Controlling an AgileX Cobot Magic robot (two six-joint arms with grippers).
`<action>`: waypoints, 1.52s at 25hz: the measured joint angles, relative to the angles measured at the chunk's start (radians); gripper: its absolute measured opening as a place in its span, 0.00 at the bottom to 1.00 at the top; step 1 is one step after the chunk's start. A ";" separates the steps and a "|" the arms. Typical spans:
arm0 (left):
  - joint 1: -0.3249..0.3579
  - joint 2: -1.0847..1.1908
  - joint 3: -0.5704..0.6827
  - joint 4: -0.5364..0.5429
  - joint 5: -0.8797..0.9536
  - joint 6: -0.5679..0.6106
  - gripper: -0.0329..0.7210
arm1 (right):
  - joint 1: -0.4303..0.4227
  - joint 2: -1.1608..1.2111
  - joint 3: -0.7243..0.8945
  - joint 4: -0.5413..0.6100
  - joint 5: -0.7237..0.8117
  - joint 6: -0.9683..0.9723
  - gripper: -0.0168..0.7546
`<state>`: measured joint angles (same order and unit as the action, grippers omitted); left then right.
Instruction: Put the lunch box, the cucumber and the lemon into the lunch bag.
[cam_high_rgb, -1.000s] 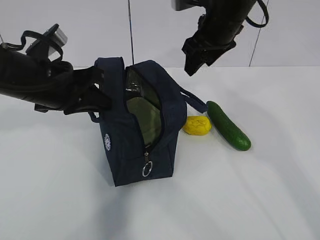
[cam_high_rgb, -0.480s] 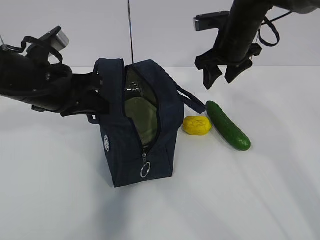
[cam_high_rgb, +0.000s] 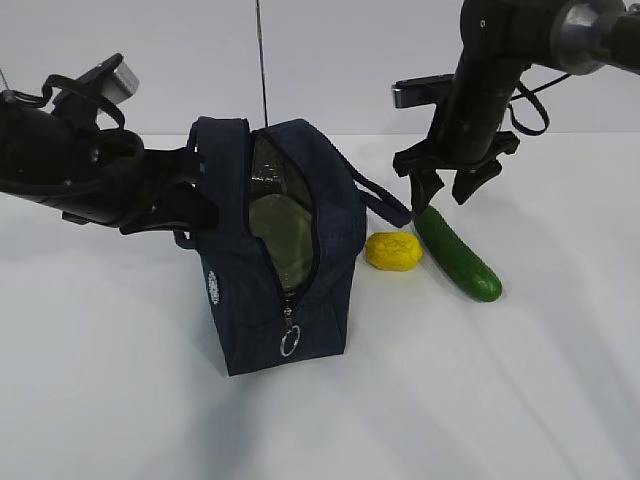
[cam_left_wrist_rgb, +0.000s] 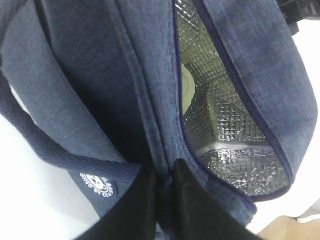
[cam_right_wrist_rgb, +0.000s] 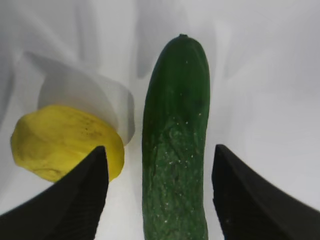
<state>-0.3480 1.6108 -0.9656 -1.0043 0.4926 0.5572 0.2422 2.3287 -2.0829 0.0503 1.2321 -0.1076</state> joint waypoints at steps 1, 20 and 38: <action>0.000 0.000 0.000 0.000 0.000 0.000 0.07 | 0.000 0.005 0.000 0.001 -0.002 0.000 0.65; 0.000 0.000 0.000 0.001 0.002 0.000 0.07 | 0.000 0.092 0.000 -0.017 -0.006 0.032 0.65; 0.000 0.000 0.000 0.003 0.004 0.000 0.07 | 0.000 0.096 -0.065 -0.058 -0.006 0.039 0.39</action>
<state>-0.3480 1.6108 -0.9656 -1.0017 0.4962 0.5572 0.2422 2.4245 -2.1477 -0.0077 1.2259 -0.0690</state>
